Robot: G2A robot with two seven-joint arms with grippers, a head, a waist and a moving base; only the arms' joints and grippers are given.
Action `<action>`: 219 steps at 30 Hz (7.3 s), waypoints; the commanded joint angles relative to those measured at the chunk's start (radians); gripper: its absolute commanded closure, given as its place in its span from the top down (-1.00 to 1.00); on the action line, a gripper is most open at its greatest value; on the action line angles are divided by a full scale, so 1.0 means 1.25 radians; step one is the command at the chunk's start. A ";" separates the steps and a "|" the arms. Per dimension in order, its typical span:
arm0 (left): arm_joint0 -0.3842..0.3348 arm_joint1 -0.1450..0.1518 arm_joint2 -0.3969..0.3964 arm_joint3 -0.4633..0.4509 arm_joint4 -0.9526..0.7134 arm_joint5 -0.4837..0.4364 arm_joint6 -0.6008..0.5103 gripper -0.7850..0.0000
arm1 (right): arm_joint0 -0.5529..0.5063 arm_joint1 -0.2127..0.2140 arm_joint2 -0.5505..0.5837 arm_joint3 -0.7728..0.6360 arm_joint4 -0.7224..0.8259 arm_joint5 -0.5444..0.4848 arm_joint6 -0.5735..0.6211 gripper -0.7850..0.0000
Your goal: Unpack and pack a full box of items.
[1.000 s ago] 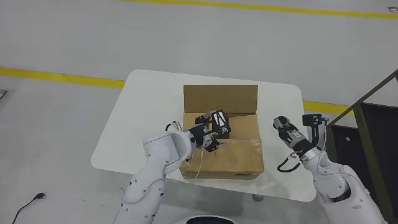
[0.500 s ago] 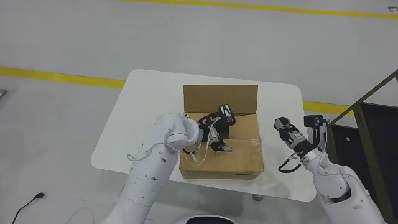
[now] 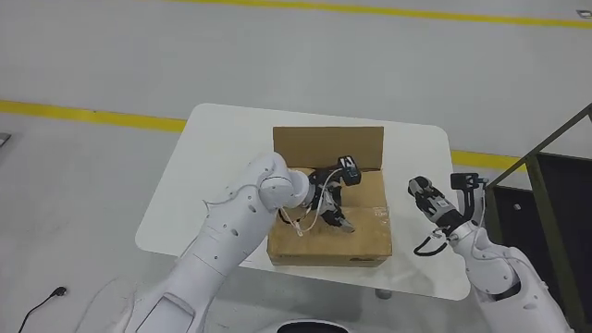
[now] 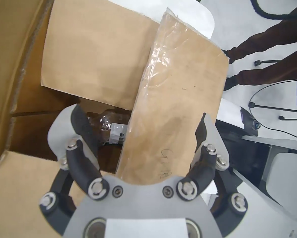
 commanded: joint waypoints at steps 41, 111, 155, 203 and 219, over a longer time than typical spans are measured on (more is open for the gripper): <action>-0.167 0.074 0.288 0.055 -0.356 0.065 -0.064 1.00 | 0.073 -0.013 -0.044 0.069 0.037 -0.028 0.045 -0.82; -0.061 0.368 0.328 -0.515 -0.507 0.085 -0.084 1.00 | 0.008 0.001 0.017 -0.069 0.422 -0.169 0.404 -1.00; 0.069 0.443 0.142 -0.575 -0.339 0.146 0.049 1.00 | -0.046 0.098 -0.020 -0.006 0.506 -0.439 0.325 -1.00; 0.097 0.443 0.120 -0.609 -0.112 0.298 0.148 1.00 | -0.075 0.065 -0.112 -0.016 0.067 -0.185 0.079 -1.00; 0.111 0.405 0.201 -0.597 0.152 0.533 0.175 1.00 | -0.083 0.056 -0.063 -0.090 0.002 -0.059 -0.068 -1.00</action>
